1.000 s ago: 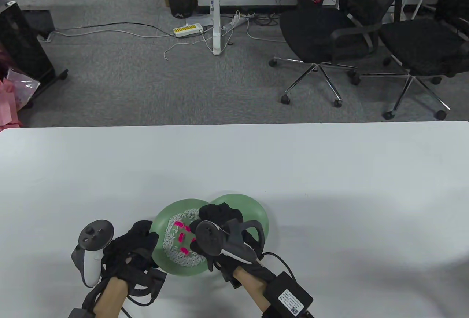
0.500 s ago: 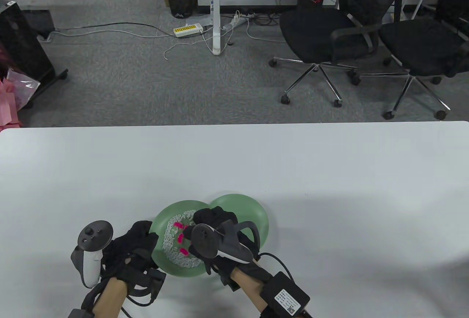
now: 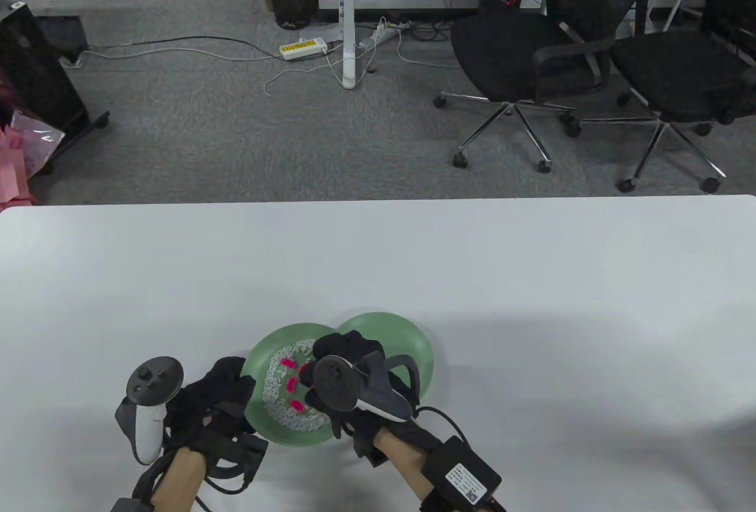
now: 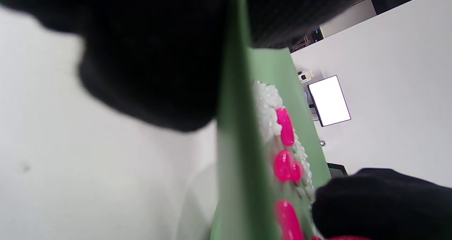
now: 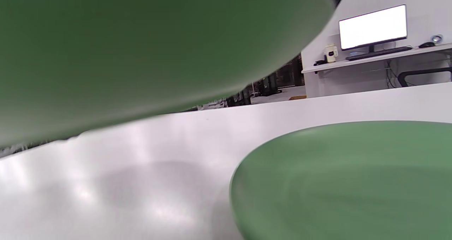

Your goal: Pick gummy candy with hand pinch into plate

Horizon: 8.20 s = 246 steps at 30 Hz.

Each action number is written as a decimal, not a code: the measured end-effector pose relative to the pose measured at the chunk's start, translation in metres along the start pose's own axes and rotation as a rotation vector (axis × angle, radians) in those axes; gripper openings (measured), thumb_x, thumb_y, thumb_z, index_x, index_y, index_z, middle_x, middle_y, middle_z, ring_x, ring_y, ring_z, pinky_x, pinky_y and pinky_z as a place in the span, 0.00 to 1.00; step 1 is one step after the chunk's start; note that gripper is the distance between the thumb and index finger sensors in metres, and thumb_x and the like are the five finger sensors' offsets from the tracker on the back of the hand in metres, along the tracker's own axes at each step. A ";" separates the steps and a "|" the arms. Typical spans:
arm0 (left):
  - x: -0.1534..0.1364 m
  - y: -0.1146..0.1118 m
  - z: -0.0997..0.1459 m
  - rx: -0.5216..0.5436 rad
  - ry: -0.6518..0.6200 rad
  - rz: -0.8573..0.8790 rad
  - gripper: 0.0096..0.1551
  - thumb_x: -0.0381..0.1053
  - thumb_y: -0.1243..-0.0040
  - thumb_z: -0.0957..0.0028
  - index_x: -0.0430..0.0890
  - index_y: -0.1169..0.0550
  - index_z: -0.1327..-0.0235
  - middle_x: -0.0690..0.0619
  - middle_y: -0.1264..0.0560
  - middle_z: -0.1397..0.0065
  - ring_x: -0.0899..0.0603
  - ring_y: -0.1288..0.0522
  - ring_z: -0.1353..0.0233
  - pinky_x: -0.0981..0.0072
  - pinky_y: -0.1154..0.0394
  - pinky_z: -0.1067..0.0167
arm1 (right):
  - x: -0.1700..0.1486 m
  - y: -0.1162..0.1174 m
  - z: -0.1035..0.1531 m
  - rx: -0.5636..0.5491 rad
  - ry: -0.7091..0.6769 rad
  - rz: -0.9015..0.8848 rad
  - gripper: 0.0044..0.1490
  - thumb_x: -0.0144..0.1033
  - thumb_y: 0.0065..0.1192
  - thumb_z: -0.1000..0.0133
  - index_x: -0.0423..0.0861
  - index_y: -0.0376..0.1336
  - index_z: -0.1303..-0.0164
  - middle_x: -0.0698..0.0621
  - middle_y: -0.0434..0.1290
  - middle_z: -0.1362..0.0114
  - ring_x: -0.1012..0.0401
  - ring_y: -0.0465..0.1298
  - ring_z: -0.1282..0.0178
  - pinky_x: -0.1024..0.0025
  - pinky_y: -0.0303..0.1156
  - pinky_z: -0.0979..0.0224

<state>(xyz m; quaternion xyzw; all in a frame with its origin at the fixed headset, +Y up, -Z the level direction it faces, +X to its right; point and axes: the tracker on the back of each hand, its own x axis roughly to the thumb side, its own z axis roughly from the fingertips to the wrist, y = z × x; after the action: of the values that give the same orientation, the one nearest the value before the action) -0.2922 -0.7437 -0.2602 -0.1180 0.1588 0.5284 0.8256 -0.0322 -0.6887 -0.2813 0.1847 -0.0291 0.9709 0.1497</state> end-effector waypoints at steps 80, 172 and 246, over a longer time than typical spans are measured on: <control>-0.012 0.004 -0.004 0.071 0.037 0.014 0.29 0.48 0.35 0.55 0.45 0.22 0.39 0.47 0.14 0.49 0.42 0.11 0.79 0.63 0.15 0.79 | 0.049 0.041 -0.016 0.106 0.010 0.101 0.28 0.50 0.74 0.60 0.50 0.77 0.53 0.57 0.67 0.27 0.52 0.68 0.28 0.46 0.63 0.24; -0.012 0.006 0.000 0.129 0.072 0.067 0.29 0.48 0.35 0.55 0.45 0.22 0.39 0.47 0.14 0.49 0.43 0.11 0.79 0.63 0.15 0.79 | 0.001 0.051 -0.044 -0.005 0.397 0.073 0.28 0.56 0.72 0.62 0.48 0.79 0.61 0.56 0.70 0.31 0.52 0.70 0.32 0.46 0.65 0.27; -0.014 0.008 0.001 0.144 0.072 0.059 0.28 0.48 0.35 0.55 0.46 0.22 0.39 0.47 0.14 0.49 0.42 0.10 0.78 0.62 0.14 0.79 | 0.062 0.048 -0.064 0.165 0.172 0.190 0.30 0.52 0.74 0.60 0.57 0.74 0.47 0.56 0.68 0.26 0.53 0.69 0.29 0.47 0.64 0.25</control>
<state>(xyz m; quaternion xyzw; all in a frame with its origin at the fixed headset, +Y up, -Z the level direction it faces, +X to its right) -0.3049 -0.7516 -0.2538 -0.0722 0.2294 0.5353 0.8097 -0.1242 -0.7097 -0.3184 0.1087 0.0464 0.9920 0.0436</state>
